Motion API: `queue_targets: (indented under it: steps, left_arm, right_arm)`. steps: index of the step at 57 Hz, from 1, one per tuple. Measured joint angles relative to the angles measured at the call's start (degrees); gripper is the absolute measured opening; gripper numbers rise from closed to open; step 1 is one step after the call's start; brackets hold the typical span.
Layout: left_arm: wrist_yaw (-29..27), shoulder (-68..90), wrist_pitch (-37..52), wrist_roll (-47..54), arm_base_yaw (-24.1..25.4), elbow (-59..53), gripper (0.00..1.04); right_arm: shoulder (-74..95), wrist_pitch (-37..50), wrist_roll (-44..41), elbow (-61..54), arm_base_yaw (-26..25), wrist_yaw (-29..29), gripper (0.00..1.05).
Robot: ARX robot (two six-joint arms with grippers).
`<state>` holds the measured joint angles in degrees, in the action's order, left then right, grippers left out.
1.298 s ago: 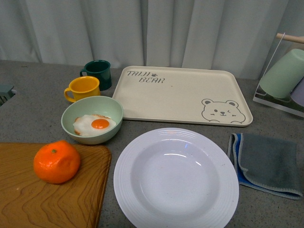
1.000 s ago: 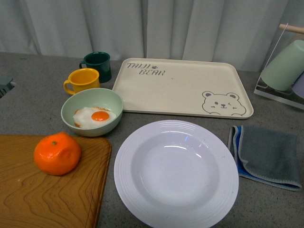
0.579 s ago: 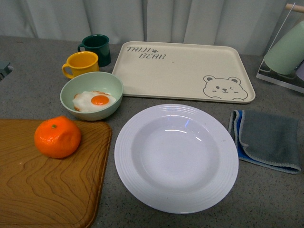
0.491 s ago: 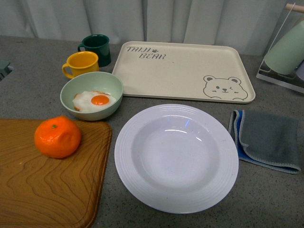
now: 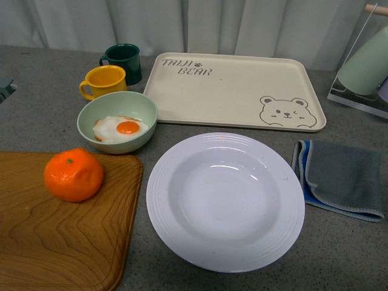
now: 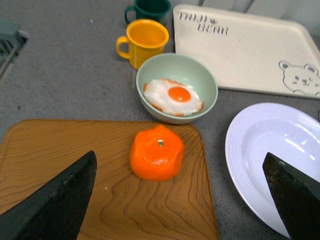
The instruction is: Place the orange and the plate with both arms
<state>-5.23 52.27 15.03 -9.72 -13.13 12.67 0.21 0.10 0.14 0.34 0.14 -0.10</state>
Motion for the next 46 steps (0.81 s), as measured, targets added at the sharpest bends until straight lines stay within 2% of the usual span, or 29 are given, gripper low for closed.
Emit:
queue_targets:
  steps: [7,11,29,46]
  left_arm:
    - [5.05,20.35,0.0,-1.6,0.87,7.1,0.98]
    - [6.97,26.16,-0.87,-1.68,1.44,9.9,0.98]
    - [6.32,40.63,0.28,-0.79,2.95,18.82,0.98]
    - [6.67,47.74,0.5,-0.5,3.91,22.03,0.98]
  right_arm:
    - [0.0,0.0,0.0,0.0,0.0,0.0,0.95]
    - [0.0,0.0,0.0,0.0,0.0,0.0,0.95]
    - [0.0,0.0,0.0,0.0,0.0,0.0,0.95]
    - [0.0,0.0,0.0,0.0,0.0,0.0,0.95]
